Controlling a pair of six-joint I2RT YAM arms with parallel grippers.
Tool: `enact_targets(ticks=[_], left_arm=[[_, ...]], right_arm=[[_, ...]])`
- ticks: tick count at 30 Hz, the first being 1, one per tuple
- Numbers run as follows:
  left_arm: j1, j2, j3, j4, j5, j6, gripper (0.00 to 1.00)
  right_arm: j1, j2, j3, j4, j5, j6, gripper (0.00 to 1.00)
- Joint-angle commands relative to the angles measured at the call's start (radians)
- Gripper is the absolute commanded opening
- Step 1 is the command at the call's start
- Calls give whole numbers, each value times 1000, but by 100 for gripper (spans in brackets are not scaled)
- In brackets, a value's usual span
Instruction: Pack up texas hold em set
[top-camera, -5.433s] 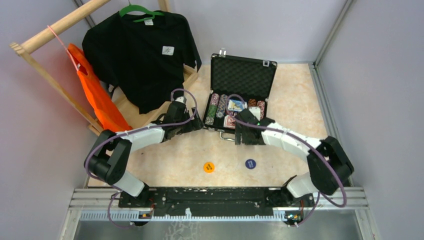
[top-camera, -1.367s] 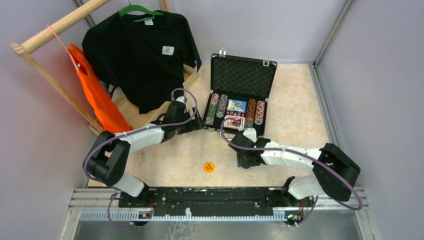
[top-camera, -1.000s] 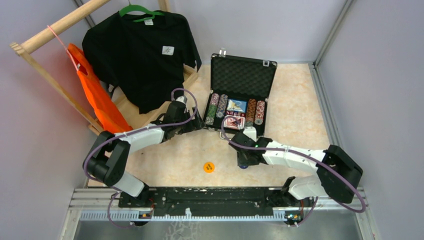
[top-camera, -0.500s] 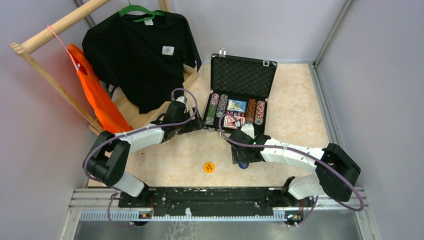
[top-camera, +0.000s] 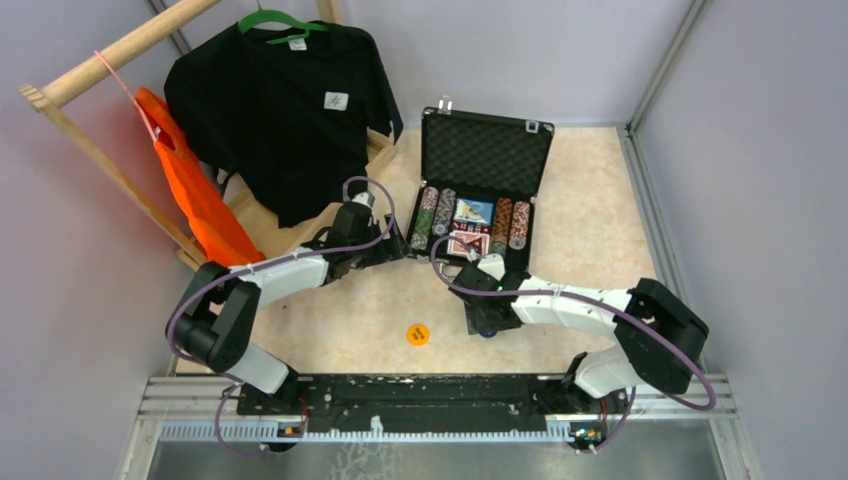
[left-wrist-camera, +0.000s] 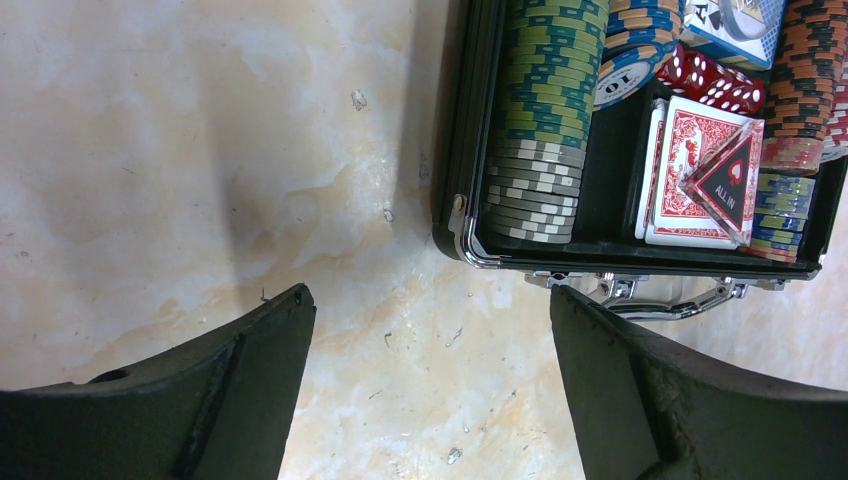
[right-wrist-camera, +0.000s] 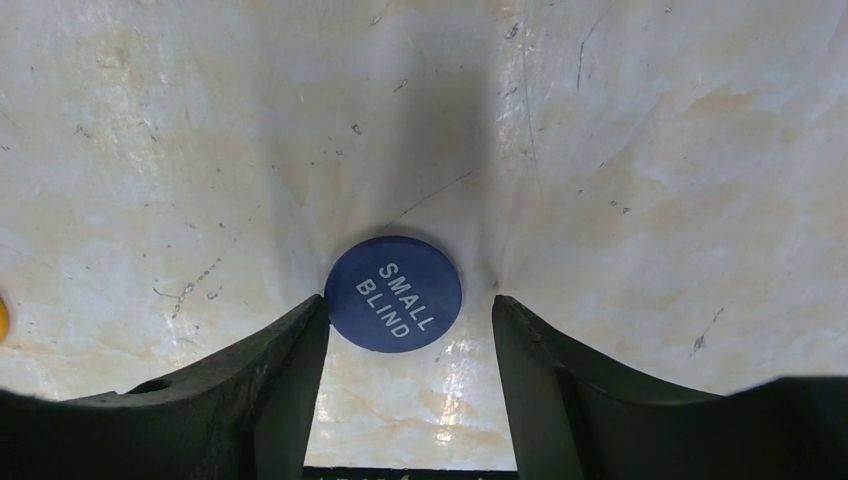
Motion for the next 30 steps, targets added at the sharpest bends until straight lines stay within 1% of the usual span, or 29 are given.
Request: enact_targets(ticks=[1, 8, 16, 25, 30], left_arm=[[-3, 12, 16, 21, 8, 4, 92], [-3, 14, 17, 22, 12, 3, 92], [-3, 8, 15, 21, 12, 3, 92], [-3, 15, 17, 27, 27, -1, 92], [-3, 14, 16, 27, 28, -1, 92]], right_arm=[[19, -6, 30, 28, 3, 8, 61], [31, -8, 28, 36, -6, 11, 61], [31, 18, -14, 72, -23, 22, 60], [32, 3, -39, 68, -20, 37, 56], [32, 24, -36, 66, -14, 39, 50]])
